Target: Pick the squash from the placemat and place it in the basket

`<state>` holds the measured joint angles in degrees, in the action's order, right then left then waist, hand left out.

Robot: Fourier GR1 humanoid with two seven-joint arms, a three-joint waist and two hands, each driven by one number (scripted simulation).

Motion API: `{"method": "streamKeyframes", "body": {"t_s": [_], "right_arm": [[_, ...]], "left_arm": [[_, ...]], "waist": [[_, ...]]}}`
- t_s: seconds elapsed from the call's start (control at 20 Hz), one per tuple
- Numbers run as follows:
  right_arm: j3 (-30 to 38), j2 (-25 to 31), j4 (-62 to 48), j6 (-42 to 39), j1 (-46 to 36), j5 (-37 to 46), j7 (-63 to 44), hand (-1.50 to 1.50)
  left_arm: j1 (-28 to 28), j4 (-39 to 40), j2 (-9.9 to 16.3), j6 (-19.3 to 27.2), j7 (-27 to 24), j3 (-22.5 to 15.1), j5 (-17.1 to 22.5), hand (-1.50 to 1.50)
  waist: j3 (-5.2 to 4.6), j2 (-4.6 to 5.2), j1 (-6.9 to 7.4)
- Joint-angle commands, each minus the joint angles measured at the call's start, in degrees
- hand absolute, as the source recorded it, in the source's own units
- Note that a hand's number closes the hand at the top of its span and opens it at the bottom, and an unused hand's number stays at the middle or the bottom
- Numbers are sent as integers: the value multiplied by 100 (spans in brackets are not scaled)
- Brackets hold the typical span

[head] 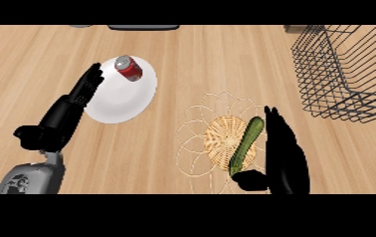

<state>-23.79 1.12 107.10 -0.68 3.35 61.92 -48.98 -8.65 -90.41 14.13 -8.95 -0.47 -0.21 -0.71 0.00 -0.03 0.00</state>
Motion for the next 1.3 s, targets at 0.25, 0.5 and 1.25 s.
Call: {"method": "streamKeyframes", "body": {"t_s": [0.25, 0.5, 1.25], "right_arm": [[-8, 52, -646, 381, 314, 90, 344, -150], [266, -109, -1193, 184, -558, 41, 148, -150], [447, -109, -1738, 327, -409, -311, 291, -150]], "left_arm": [[-12, -239, -207, -8, 311, 49, -205, 0], [194, 37, -210, -298, -233, 173, -192, 0], [-232, -195, -323, -412, 415, 388, -193, 0]], "waist": [[1, -1, -4], [0, 3, 12], [1, 0, -4]]}}
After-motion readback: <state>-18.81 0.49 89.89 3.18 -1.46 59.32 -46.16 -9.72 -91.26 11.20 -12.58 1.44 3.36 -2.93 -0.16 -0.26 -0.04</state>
